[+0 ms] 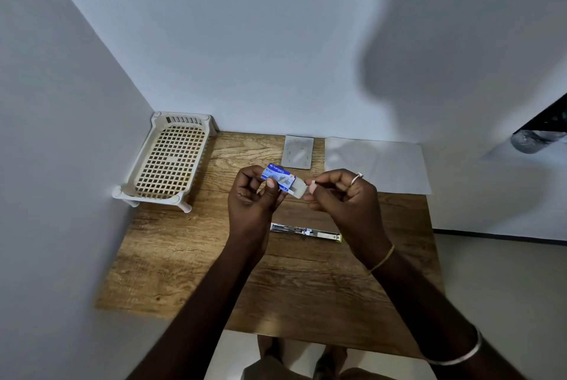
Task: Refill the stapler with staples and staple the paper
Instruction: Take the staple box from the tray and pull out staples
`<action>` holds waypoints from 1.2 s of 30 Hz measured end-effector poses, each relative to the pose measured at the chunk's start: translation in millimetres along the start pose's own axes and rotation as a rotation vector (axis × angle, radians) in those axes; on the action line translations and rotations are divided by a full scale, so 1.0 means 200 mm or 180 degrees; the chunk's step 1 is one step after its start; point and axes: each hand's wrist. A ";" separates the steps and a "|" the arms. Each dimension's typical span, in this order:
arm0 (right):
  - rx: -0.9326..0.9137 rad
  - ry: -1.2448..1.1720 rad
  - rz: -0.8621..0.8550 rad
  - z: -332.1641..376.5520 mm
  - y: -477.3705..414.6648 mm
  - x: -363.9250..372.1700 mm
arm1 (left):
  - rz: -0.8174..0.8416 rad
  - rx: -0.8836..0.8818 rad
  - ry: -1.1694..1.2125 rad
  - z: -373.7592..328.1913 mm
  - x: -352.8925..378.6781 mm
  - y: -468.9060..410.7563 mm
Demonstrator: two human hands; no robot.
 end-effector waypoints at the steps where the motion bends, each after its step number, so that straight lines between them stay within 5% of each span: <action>1: 0.0093 -0.0177 -0.0008 0.00 0.00 0.01 | -0.0007 0.0003 0.0012 0.00 -0.01 0.00; 13: 0.0009 -0.0212 -0.0244 -0.04 0.00 0.11 | 0.0021 0.0033 -0.0446 0.00 -0.13 0.04; 20: 0.0104 0.0115 0.0054 -0.20 -0.04 0.15 | 0.0092 0.0508 -0.2183 0.09 -0.30 0.12; 36: -0.0074 0.2081 0.1120 -0.65 -0.11 0.49 | -0.1390 -0.0336 -0.3769 0.33 -0.65 0.32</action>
Point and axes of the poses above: each hand's wrist, its own y-axis away from the middle knuckle, its own x-axis out of the palm, z = x × y, and after that the axes turned 1 degree about x, right-handed
